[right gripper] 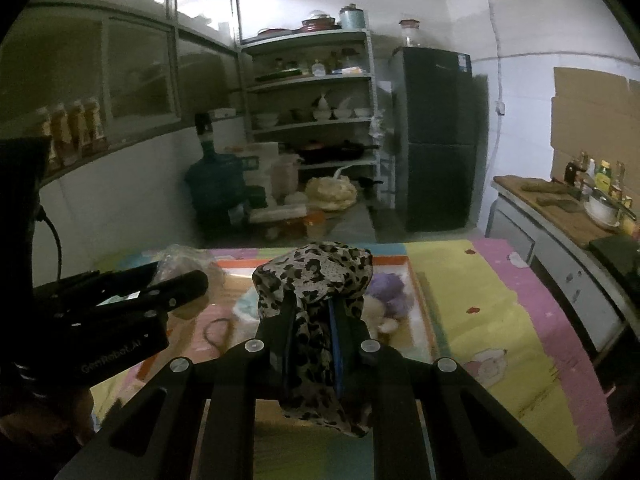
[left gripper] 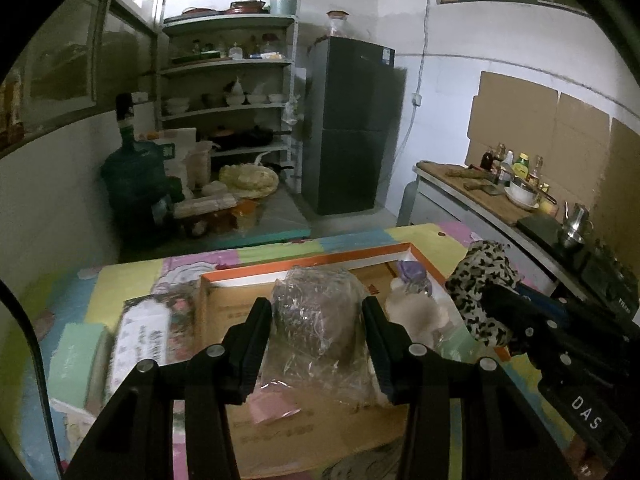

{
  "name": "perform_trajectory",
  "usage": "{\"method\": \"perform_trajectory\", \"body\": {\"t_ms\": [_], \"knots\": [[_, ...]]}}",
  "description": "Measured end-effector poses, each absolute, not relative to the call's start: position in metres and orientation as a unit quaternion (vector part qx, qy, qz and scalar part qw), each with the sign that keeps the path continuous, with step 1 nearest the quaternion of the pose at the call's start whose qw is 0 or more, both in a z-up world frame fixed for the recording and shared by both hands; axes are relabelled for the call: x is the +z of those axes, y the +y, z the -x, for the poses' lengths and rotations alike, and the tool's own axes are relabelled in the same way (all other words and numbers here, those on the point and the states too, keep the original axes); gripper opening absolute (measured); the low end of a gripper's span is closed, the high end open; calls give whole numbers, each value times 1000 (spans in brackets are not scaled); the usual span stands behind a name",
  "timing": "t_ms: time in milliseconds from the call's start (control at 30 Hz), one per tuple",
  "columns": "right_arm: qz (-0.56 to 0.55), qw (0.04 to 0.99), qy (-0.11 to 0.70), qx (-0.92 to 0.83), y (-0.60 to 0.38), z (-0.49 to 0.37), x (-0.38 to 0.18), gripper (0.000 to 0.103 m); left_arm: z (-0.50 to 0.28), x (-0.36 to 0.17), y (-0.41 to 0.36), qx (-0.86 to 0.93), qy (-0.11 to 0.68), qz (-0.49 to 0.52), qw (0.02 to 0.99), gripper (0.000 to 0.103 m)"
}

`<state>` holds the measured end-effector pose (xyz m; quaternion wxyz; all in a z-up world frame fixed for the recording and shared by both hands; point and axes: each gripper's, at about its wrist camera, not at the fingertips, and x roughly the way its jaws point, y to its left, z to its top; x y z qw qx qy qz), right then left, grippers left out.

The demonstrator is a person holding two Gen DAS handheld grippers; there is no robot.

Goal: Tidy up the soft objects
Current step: 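Lower the plastic bag and leopard-print cloth into the box with both grippers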

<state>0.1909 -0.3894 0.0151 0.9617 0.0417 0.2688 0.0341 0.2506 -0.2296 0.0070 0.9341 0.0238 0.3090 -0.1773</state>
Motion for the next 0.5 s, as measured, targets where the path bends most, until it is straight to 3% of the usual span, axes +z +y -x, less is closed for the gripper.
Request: {"method": "perform_trajectory", "body": {"t_ms": [500], "knots": [[-57, 955, 291, 12, -451, -227, -2, 15, -317, -12, -279, -191, 356, -10, 915, 46]]}}
